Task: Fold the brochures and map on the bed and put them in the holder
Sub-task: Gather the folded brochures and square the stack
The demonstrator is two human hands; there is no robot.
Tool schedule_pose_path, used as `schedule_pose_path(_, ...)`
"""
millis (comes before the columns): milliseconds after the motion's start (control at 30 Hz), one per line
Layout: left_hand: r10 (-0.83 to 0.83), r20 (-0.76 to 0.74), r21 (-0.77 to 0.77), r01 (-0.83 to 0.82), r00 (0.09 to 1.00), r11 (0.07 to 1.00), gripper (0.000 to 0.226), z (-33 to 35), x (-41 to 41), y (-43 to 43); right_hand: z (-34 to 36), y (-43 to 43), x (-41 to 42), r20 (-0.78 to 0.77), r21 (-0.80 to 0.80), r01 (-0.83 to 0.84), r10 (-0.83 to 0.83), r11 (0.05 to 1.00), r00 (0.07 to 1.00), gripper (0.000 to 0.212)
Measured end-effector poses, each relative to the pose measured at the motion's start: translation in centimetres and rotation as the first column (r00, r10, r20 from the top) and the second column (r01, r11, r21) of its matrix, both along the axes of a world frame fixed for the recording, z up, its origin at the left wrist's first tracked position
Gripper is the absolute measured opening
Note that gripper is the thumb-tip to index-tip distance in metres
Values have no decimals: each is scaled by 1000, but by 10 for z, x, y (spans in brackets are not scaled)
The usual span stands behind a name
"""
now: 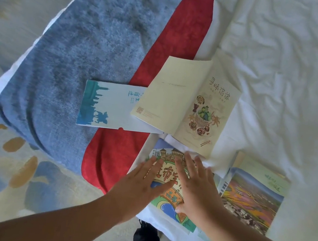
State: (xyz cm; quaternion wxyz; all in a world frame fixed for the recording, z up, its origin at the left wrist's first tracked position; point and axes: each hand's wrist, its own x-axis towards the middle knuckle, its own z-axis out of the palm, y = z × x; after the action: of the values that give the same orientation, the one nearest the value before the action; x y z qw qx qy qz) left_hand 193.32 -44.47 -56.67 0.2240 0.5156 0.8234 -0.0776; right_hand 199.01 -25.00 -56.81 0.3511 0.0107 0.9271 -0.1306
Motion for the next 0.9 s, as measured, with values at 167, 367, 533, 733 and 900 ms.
schedule_pose_path(167, 36, 12, 79, -37, 999, 996, 98, -2, 3, 2, 4, -17, 20, -76, 75, -14, 20, 997, 997, 114)
schedule_pose_path(367, 137, 133, -99, -124, 982, 987, 88, 16, -2, 10, 6, -18, 25, 43, 22, -14, 13, 1000, 999, 86)
schedule_pose_path(533, 247, 107, 492, -267, 963, 828, 39, 53, -38, 32, 9, -13, 26, 16, -19, -8, 8, 1000, 1000, 83)
schedule_pose_path(733, 580, 221, 360, -618, 784, 699, 70, 69, -86, 84, 25, 7, 24, -41, -226, 144, -158, 963, 987, 81)
schedule_pose_path(900, 693, 167, 160, -713, 701, 682, 81, 53, -118, 133, 44, 35, -13, -193, -344, 512, -593, 787, 782, 70)
